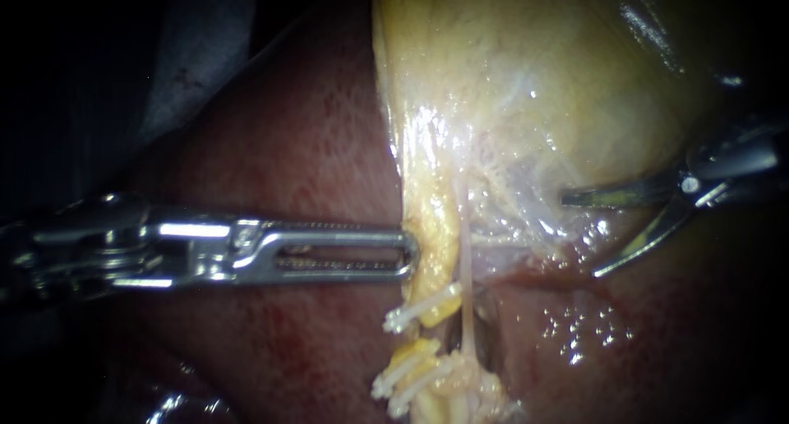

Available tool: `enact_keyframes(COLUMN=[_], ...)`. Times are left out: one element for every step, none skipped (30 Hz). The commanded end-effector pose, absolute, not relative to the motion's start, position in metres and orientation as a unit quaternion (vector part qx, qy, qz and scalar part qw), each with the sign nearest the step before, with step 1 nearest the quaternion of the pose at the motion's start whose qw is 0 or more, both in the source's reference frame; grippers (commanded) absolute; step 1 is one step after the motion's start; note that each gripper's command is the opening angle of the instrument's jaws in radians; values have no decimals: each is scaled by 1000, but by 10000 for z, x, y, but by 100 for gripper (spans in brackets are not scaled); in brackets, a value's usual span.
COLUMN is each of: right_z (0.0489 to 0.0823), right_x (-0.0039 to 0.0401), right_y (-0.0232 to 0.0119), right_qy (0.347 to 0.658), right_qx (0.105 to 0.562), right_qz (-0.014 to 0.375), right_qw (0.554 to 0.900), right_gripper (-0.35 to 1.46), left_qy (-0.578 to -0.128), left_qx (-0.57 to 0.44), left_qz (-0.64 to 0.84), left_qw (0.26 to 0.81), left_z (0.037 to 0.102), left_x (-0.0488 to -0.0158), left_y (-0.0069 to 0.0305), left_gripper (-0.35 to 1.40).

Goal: Go back from the cut left tube

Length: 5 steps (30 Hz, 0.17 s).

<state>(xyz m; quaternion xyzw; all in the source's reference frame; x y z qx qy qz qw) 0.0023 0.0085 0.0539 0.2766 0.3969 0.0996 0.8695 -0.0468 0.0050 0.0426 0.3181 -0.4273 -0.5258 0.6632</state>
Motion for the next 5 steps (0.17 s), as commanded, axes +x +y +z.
enact_keyframes(right_z=[539,539,539,539,539], right_x=[23,23,23,23,23], right_y=[85,85,85,85,85], right_qy=[397,397,397,397,397], right_qx=[277,277,277,277,277], right_qz=[100,100,100,100,100], right_qw=[870,870,870,870,870], right_gripper=[79,79,79,79,79], left_qy=[-427,-427,-427,-427,-427], left_qx=[318,318,318,318,318], left_qz=[-526,-526,-526,-526,-526], left_qw=[663,663,663,663,663], left_z=[426,426,426,426,426], left_x=[-468,-468,-468,-468,-468], left_y=[50,50,50,50,50], left_gripper=[-35,-35,-35,-35,-35])
